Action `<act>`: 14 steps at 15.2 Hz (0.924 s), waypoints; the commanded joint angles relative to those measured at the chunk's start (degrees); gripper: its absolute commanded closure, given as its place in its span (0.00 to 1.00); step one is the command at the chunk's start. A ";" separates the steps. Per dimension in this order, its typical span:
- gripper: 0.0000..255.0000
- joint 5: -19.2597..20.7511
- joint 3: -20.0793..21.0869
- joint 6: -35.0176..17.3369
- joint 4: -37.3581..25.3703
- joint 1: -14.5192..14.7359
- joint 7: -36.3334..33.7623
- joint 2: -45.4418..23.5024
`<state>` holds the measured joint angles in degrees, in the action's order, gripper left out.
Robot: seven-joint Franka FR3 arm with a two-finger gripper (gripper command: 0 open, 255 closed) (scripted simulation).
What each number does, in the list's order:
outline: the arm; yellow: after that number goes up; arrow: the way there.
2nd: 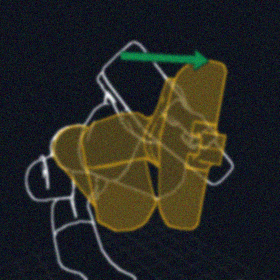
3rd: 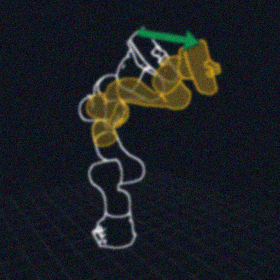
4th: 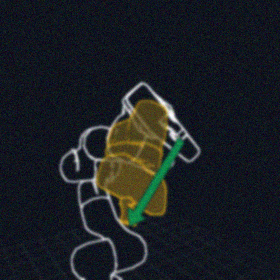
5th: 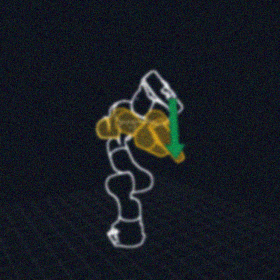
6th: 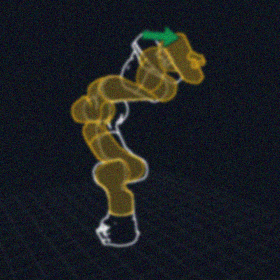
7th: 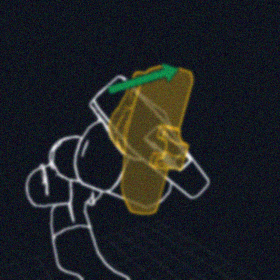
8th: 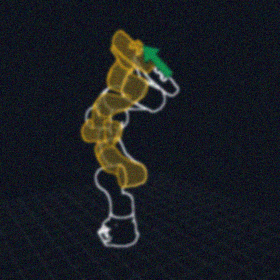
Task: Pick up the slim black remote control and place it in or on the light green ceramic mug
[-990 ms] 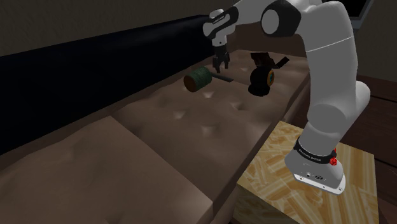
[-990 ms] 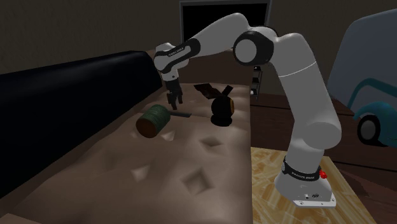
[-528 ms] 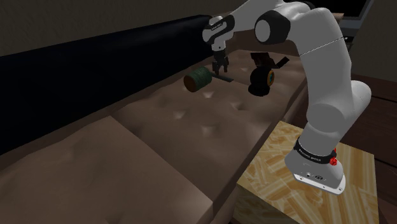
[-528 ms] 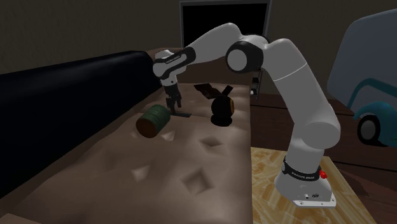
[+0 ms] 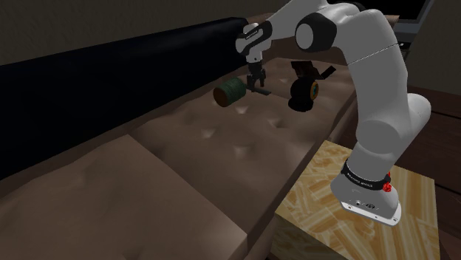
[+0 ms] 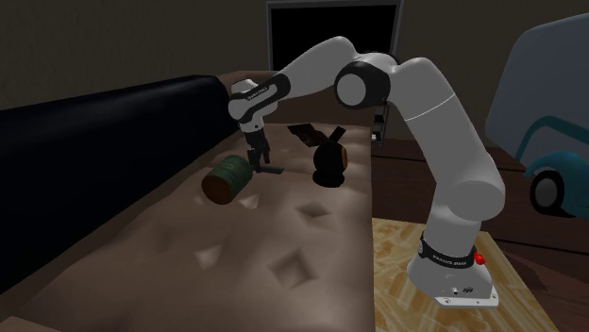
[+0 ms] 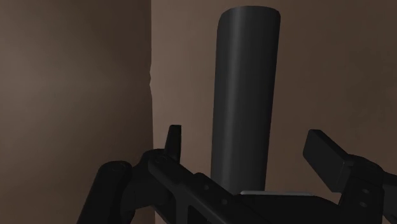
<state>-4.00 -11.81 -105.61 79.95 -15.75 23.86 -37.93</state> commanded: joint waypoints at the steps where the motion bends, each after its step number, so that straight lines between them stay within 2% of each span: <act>1: 0.00 0.00 0.00 -0.01 0.00 0.00 0.00 -0.01; 2: 0.00 0.00 0.00 0.00 0.00 0.00 0.00 0.00; 3: 1.00 0.00 0.00 0.00 0.00 0.00 0.00 0.00; 14: 1.00 0.10 -0.07 1.17 -0.60 0.02 -0.01 0.59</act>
<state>-3.90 -11.90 -104.88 79.44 -15.77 23.83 -37.53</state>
